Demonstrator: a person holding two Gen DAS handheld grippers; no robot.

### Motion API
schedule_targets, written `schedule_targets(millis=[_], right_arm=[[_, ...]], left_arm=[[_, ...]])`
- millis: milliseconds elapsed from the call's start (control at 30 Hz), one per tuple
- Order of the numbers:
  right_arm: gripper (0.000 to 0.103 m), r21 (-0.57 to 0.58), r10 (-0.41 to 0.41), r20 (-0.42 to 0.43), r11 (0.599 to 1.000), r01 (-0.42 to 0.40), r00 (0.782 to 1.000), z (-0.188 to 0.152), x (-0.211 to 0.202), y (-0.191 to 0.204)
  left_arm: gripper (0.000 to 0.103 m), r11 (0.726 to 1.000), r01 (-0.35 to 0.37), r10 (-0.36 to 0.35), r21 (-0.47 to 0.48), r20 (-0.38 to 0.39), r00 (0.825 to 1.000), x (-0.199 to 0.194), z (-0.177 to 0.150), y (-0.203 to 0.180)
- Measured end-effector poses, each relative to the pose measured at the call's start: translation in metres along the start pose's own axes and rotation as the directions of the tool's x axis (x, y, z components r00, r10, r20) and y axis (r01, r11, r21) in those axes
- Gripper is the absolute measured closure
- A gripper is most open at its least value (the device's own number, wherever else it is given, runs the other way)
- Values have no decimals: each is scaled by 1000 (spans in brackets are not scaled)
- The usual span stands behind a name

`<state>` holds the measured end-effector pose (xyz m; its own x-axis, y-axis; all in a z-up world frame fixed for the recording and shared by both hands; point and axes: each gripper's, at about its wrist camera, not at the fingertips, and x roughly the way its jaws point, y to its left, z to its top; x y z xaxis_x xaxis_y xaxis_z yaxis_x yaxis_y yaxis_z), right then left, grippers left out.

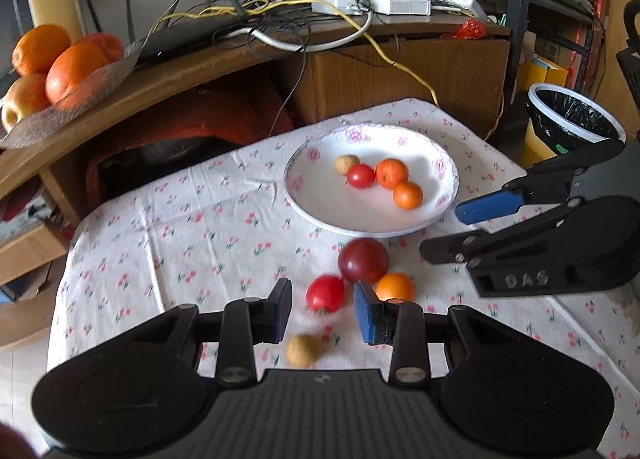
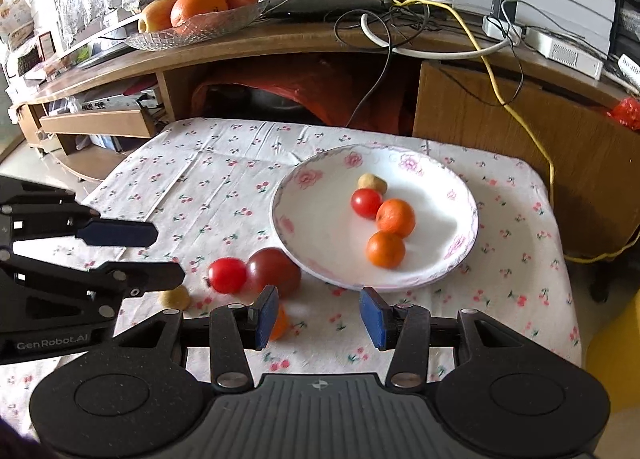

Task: Organize fruits
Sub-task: 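Move the right tool toward another orange while the left tool approaches a small potato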

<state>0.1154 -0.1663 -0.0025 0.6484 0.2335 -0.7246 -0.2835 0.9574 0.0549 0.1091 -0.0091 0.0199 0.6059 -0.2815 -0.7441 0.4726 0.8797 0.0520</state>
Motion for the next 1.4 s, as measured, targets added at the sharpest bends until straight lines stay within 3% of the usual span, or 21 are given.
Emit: schedule_targets(millis=[300, 800, 1300, 1400], right_arm=[[59, 7, 19, -32, 1000, -19, 999, -13, -5, 15], [58, -24, 63, -82, 998, -65, 995, -7, 25, 17], [59, -51, 74, -124, 995, -80, 990, -7, 43, 20], [64, -56, 70, -145, 995, -79, 987, -9, 48, 21]], left_arm=[[60, 997, 7, -10, -80, -39, 999, -6, -26, 20], [60, 998, 50, -53, -32, -107, 993, 28, -32, 12], [60, 1000, 19, -22, -23, -127, 992, 47, -30, 14], [60, 1000, 17, -19, -17, -126, 992, 48, -30, 12]])
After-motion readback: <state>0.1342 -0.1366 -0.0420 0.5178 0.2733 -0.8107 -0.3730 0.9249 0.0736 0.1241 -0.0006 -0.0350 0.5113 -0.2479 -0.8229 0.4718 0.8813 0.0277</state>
